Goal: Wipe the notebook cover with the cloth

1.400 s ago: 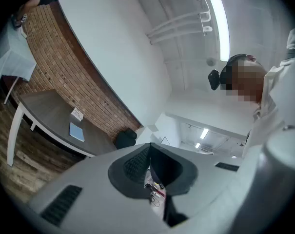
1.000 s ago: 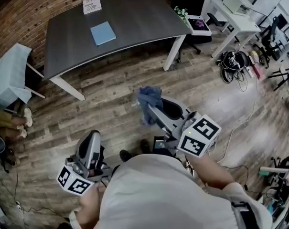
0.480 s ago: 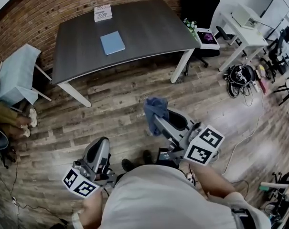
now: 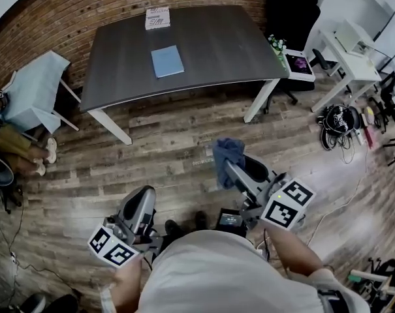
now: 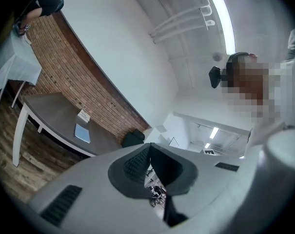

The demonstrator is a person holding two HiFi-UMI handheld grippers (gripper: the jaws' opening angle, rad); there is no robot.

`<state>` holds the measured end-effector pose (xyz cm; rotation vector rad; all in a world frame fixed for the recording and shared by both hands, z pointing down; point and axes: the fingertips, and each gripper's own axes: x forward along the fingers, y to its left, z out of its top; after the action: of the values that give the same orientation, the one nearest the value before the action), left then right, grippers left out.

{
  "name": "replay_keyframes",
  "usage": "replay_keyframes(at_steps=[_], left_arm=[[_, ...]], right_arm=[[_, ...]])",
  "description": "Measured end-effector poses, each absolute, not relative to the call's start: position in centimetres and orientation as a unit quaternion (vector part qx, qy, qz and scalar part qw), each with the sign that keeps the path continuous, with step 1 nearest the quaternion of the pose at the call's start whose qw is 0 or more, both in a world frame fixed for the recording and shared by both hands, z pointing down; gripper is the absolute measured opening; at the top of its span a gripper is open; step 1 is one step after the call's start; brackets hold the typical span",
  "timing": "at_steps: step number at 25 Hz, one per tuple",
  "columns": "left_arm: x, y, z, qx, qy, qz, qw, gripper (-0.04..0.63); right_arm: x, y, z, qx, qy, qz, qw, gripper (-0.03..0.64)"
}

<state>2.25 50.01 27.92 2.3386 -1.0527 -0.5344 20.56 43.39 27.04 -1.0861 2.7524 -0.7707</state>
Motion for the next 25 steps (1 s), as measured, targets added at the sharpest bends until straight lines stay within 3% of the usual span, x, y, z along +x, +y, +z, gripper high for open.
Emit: replay_keyframes(at_steps=[11,25], left_arm=[[0.5,44.9,29.4,0.855,-0.411,-0.184,0.258,0.008],[-9.1,28.7,31.9,0.867,-0.373,-0.161,0.287,0.008]], right_arm=[[19.4,37.6,30.5,-0.381,0.88,-0.285,0.003,0.114],[10.5,22.9,32.8,-0.437,0.846,-0.306,-0.023,0.114]])
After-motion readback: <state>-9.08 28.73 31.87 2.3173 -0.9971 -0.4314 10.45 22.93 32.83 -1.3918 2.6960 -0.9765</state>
